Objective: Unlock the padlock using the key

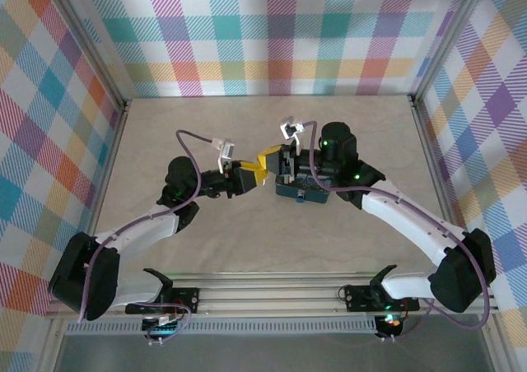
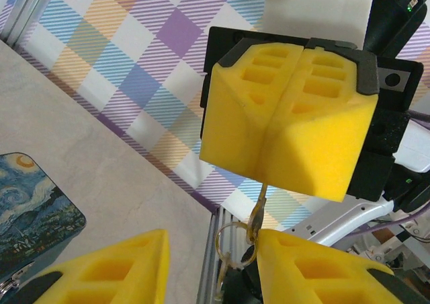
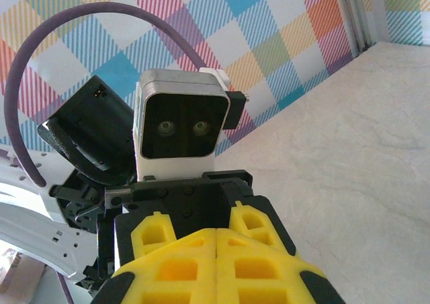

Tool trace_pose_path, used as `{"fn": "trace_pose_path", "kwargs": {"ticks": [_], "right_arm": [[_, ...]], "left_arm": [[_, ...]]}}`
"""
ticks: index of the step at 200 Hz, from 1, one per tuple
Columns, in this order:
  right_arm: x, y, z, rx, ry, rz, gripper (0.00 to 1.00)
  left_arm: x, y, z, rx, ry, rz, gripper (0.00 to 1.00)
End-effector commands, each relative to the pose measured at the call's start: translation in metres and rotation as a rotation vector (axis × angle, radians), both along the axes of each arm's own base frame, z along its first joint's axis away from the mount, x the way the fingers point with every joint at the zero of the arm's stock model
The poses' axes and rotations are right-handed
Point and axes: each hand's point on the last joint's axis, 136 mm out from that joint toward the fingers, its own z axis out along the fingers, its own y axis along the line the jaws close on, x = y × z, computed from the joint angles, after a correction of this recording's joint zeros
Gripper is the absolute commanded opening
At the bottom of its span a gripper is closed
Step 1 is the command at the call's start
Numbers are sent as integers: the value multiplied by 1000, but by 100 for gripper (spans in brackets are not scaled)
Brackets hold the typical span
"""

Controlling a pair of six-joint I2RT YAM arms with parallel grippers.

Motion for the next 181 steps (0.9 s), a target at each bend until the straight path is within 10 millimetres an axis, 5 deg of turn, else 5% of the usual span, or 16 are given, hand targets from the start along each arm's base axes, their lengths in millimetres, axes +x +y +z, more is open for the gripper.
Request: {"fn": "trace_pose_path", "kwargs": {"ticks": [1,119,181], "right_arm": [[-2,2,8,29,-23,23,0],[1,4,2,25,-3,23,0],[3,3,3,24,-5,10,0]], "left_arm": [[-5,-3,19,-43,-68,-13,38],[-9,-7,23,-49,-76,-30,32],[-10,-7,16,-29,-72,-26,4]]}}
